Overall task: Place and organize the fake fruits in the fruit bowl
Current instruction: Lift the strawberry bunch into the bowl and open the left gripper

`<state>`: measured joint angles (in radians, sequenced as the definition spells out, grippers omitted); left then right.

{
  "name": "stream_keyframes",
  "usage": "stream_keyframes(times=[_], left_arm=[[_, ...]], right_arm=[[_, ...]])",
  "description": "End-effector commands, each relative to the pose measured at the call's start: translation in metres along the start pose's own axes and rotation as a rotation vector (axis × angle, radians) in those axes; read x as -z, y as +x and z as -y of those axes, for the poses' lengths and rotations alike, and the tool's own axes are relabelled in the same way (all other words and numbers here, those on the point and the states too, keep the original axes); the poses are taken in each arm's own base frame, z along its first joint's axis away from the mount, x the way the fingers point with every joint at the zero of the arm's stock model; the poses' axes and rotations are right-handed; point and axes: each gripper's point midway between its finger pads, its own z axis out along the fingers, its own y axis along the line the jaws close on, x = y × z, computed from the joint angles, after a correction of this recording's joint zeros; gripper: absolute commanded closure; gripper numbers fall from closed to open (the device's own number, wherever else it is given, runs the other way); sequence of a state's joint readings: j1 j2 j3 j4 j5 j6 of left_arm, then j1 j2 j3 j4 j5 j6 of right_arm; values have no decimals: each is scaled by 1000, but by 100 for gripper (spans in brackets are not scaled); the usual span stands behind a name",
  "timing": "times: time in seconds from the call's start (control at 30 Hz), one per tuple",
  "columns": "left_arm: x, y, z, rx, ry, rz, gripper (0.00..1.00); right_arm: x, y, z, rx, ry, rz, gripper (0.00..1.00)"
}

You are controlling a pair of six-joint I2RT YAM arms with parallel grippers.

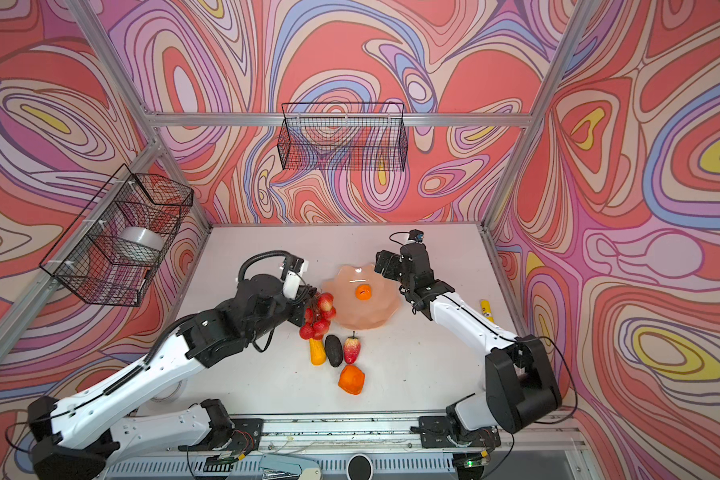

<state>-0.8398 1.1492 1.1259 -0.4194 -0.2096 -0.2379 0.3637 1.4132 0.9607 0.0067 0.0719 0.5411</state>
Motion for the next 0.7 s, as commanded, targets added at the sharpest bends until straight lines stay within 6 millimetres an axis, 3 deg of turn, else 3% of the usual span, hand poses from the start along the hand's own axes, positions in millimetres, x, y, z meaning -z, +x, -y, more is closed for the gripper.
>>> stream_keyframes(times=[0.0, 0.17, 0.3, 0.5, 0.67], left_arm=[[-26, -20, -1, -24, 33, 1, 100], [-67, -42, 17, -96, 88, -3, 100], [-106, -43, 27, -127, 107, -49, 100], [-163, -15, 22, -142, 57, -166, 100], [-189, 6, 19, -125, 34, -216, 100]], right_arm=[[14, -15, 6, -4, 22, 53, 2], [27, -21, 16, -5, 46, 78, 2], [30, -17, 23, -8, 64, 68, 2], [33, -14, 29, -7, 83, 57, 2], [35, -13, 31, -1, 89, 51, 2]])
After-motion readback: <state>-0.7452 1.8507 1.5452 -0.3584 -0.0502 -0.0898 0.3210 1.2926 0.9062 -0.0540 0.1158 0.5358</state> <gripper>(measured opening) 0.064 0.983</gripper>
